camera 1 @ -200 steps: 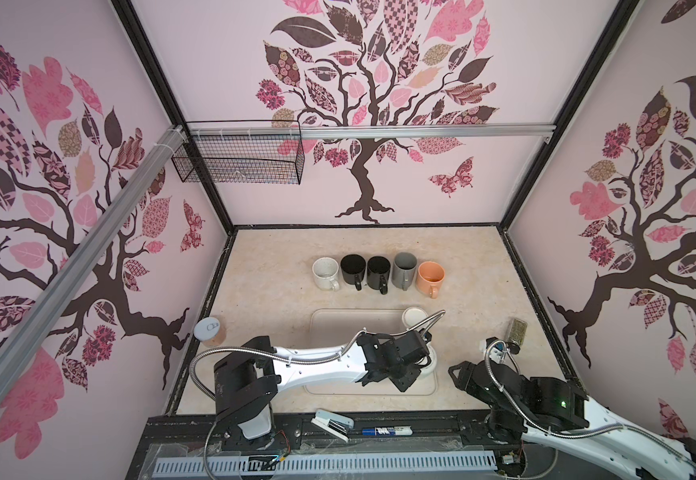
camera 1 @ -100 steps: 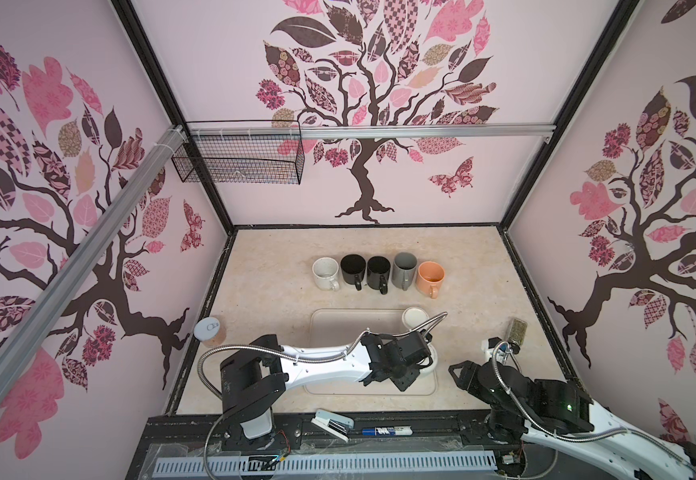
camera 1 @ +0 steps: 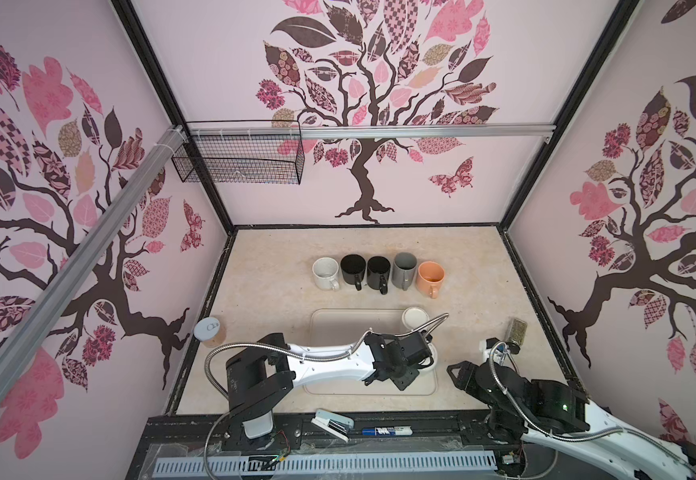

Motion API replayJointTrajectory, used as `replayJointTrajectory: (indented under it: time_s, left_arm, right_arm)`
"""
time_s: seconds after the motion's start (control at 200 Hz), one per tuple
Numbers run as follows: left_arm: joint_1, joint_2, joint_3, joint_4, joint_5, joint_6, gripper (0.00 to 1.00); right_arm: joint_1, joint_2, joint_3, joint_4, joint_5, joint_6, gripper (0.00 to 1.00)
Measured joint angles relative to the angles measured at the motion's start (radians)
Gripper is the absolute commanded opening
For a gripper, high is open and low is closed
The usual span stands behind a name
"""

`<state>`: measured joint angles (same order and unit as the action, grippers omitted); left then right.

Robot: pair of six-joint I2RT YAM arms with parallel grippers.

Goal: Turn the mug right side up
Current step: 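Lower the left gripper and close it on the white mug's handle, then lift the white mug with the left gripper while the right gripper reaches toward it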

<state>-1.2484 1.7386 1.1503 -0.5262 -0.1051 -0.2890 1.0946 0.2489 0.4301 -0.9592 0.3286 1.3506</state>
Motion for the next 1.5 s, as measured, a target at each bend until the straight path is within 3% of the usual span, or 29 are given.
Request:
replayJointTrajectory:
  time_s: [0.18, 0.32, 0.655, 0.845, 1.105, 1.325, 1.5]
  left_arm:
    - [0.0, 0.0, 0.0, 0.001, -0.007, 0.007, 0.22]
    - [0.001, -0.001, 0.0, 0.002, -0.022, 0.017, 0.0]
    - [-0.016, -0.029, -0.001, -0.039, -0.14, 0.036, 0.0]
    - [-0.018, -0.221, -0.039, -0.09, -0.201, 0.04, 0.0]
    - [0.001, -0.61, -0.119, -0.084, -0.279, 0.013, 0.0]
    - [0.136, -0.916, -0.215, 0.017, -0.225, -0.115, 0.0]
    - [0.151, -1.035, -0.274, 0.086, -0.183, -0.216, 0.0]
  right_arm:
    - [0.0, 0.0, 0.0, 0.002, 0.0, -0.002, 0.57]
    - [0.0, 0.001, 0.0, 0.004, 0.0, -0.003, 0.57]
    - [0.0, 0.037, -0.018, 0.061, -0.023, -0.023, 0.56]
    - [0.0, 0.118, -0.037, 0.187, -0.093, -0.084, 0.54]
    - [0.0, 0.173, -0.204, 0.706, -0.22, -0.154, 0.5]
    - [0.0, 0.351, -0.241, 1.17, -0.272, -0.229, 0.51]
    - [-0.001, 0.496, -0.237, 1.566, -0.272, -0.326, 0.53]
